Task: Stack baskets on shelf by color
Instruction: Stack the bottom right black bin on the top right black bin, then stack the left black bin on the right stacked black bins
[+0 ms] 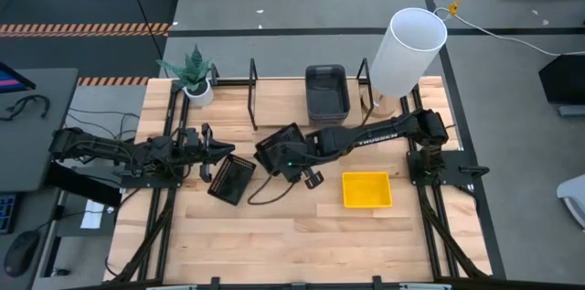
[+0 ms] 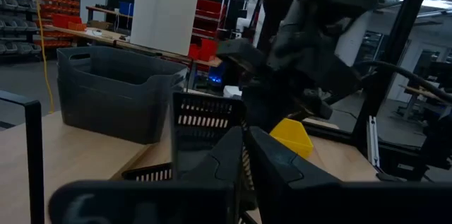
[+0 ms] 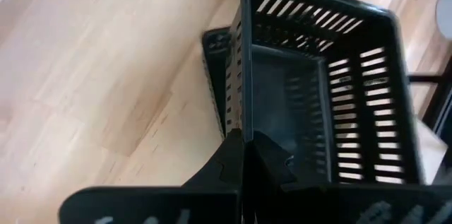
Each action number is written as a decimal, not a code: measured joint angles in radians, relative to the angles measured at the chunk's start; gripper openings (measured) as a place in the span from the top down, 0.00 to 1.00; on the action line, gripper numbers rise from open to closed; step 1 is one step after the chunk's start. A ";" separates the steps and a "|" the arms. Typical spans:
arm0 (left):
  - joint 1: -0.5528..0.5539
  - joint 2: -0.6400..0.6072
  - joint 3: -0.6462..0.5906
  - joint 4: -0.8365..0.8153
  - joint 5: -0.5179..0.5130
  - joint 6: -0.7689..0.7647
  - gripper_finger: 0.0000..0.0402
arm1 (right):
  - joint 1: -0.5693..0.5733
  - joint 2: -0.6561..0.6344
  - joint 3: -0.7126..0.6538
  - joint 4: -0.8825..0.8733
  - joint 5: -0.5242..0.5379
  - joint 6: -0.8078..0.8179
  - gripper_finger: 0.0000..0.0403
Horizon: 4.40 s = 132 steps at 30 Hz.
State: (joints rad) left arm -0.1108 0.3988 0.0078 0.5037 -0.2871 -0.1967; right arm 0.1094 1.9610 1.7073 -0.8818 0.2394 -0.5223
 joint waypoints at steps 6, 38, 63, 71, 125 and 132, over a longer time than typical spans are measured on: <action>0.000 0.000 0.000 0.000 0.000 0.000 0.92 | 0.006 -0.002 0.000 0.027 0.048 -0.052 0.97; 0.000 0.000 0.000 0.000 0.000 0.000 0.91 | 0.026 0.000 0.000 -0.011 0.039 -0.089 0.97; 0.000 0.000 0.000 0.000 0.000 0.000 0.91 | 0.008 0.003 -0.153 0.165 0.010 -0.142 0.94; 0.000 0.000 0.000 0.000 0.000 0.000 0.93 | 0.015 0.003 -0.153 0.167 -0.031 -0.074 0.88; 0.002 0.001 0.164 -0.223 0.117 -0.314 0.96 | 0.230 -0.452 -0.634 0.989 0.180 0.403 0.74; -0.054 0.088 0.440 -0.846 0.183 -0.239 0.96 | 0.262 -0.546 -0.814 1.140 0.185 0.524 0.74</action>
State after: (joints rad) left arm -0.1653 0.4868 0.4475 -0.3421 -0.1045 -0.4353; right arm 0.3718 1.4145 0.8931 0.2583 0.4244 0.0017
